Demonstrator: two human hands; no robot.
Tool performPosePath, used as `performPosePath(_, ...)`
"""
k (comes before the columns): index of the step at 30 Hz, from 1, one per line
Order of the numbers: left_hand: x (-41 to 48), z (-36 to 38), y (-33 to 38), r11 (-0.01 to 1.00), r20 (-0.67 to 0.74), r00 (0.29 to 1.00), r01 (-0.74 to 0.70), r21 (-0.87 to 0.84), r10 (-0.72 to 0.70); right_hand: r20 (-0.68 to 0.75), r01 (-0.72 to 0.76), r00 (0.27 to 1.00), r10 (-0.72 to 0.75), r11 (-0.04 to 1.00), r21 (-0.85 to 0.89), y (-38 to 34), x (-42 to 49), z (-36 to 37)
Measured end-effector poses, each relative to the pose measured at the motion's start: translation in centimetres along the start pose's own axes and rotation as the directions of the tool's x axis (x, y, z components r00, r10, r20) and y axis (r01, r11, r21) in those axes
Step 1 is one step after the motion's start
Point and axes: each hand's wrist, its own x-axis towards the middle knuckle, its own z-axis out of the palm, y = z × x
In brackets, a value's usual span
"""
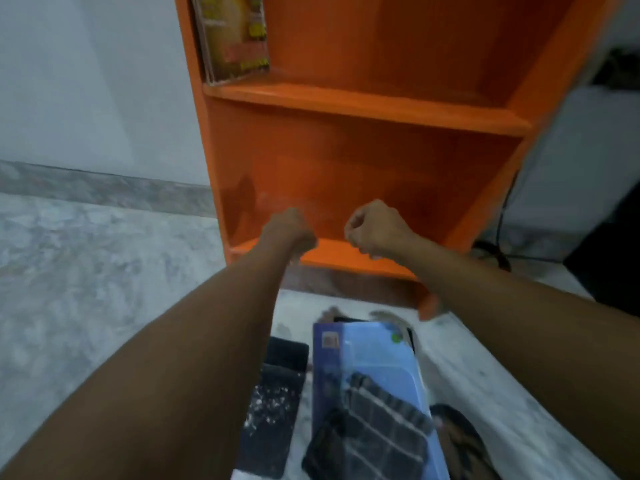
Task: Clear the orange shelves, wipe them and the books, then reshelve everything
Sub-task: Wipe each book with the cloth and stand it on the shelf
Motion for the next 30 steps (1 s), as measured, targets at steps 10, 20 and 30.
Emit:
performPosePath(10,-2.7,13.1,0.5,0.962,0.226,0.965,-0.178,0.206,0.130,0.469,-0.122,0.861,0.198,0.975,-0.187,9.5,-10.7,4.1)
performPosePath(20,-3.4,14.1,-3.5,0.954,0.314,0.949,-0.131,0.270,0.041,0.634,0.001,0.750,0.191,0.957,-0.288,9.9,-13.8,9.8)
performPosePath(30,-2.9,15.8,-4.3,0.989,0.243,0.961,0.110,0.093,-0.130,0.492,-0.035,0.849,0.193,0.949,-0.312,13.5,-10.4,9.1)
